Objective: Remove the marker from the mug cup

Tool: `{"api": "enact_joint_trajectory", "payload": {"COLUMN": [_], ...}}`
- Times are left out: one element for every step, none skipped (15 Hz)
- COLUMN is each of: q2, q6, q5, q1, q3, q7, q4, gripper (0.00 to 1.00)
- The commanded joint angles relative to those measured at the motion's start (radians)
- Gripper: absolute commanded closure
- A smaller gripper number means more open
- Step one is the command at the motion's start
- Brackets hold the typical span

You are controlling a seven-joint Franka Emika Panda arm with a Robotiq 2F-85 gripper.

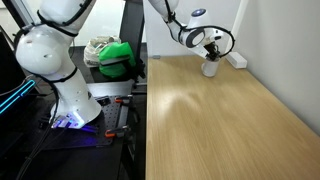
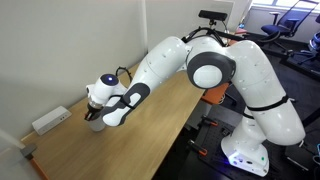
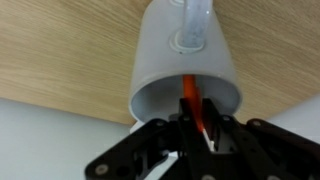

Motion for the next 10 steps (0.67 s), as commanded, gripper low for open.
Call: {"api": "enact_joint_trajectory", "payload": {"q2": [-0.043, -0.044, -0.045, -0.047, -0.049, -0.052, -0.054, -0.058, -0.06, -0.062], "q6": [0.059, 0.07, 0.08, 0.089, 0.098, 0.104, 0.111, 0.117, 0.124, 0.129], "q5": [-0.034, -0.034, -0.034, -0.033, -0.033, -0.033, -0.033, -0.033, -0.032, -0.032], "q1": [0.033, 0.038, 0.046, 0.052, 0.062, 0.073, 0.079, 0.09, 0.101, 0.114], "q3": [-0.04, -0.045, -0.054, -0.06, -0.071, -0.082, -0.089, -0.1, -0.111, -0.125], "q7": [0.047, 0.046, 0.047, 0.047, 0.048, 0.051, 0.049, 0.05, 0.052, 0.054], "q4": [-0.059, -0.063, -0.065, -0.07, -0.075, -0.078, -0.083, -0.087, -0.09, -0.092], "gripper": [0.96, 0.96, 0.96, 0.96, 0.96, 0.96, 0.96, 0.96, 0.96, 0.96]}}
